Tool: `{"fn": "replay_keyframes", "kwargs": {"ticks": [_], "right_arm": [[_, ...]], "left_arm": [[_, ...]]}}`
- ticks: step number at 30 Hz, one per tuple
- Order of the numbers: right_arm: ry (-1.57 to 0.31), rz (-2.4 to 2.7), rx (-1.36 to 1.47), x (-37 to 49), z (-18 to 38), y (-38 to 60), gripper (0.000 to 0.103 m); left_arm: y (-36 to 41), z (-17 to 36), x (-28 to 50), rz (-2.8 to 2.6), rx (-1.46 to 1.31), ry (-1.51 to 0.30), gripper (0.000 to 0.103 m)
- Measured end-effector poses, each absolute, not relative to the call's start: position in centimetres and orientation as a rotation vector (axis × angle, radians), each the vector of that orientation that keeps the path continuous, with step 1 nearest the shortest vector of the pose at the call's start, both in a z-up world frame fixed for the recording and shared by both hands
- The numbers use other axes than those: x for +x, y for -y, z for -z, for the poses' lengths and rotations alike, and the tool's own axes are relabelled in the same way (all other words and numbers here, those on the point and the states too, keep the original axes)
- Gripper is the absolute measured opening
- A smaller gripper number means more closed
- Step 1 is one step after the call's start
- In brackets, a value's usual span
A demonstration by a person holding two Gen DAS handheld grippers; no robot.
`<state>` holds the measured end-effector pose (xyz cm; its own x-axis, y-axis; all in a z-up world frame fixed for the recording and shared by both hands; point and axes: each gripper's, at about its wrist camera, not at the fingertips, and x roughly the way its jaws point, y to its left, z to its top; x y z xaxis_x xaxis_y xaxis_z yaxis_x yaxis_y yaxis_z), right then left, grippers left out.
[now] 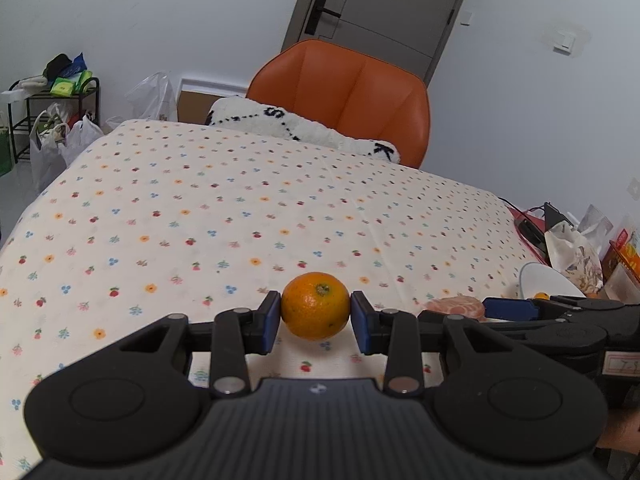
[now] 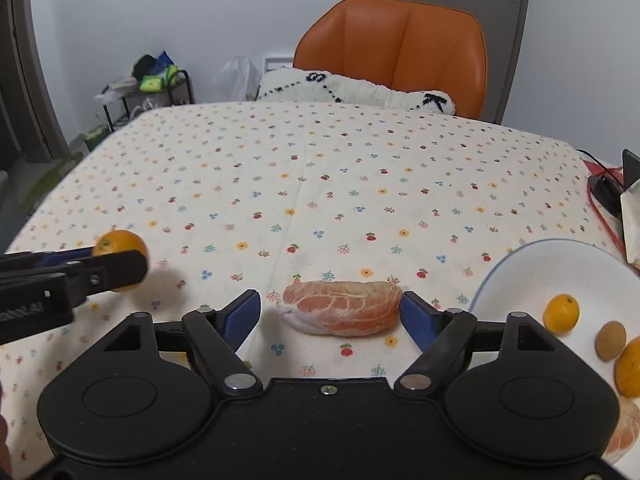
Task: Organize fruits
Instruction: 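Grasp the pink pomelo segment with the right tool while the left tool holds the orange, then carry the pomelo segment and the orange in both tools over the white plate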
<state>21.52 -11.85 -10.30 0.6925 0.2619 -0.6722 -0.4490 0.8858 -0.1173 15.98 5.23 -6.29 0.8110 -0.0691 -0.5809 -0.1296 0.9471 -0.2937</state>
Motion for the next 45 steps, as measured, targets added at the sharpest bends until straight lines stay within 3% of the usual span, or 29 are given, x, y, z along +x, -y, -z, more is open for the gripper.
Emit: {"fn": "replay_keyframes", "kwargs": {"ticks": [6, 21, 24, 45], "right_arm": [[-0.712, -0.394, -0.321, 22.1, 10.9, 11.1, 0.080], [-0.737, -0.511, -0.346, 21.7, 10.7, 11.5, 0.075], [-0.719, -0.516, -0.343, 21.5, 10.6, 11.9, 0.065], [-0.595, -0.470, -0.214, 19.5, 5.6, 17.8, 0.063]], "left_arm": [[-6.3, 6.7, 16.0, -0.045, -0.353, -0.626, 0.036], [-6.8, 7.1, 15.6, -0.049, -0.369, -0.628, 0.036], [-6.7, 6.8, 15.5, -0.046, -0.364, -0.623, 0.036], [-0.1, 3.9, 16.6, 0.066, -0.275, -0.595, 0.036]]}}
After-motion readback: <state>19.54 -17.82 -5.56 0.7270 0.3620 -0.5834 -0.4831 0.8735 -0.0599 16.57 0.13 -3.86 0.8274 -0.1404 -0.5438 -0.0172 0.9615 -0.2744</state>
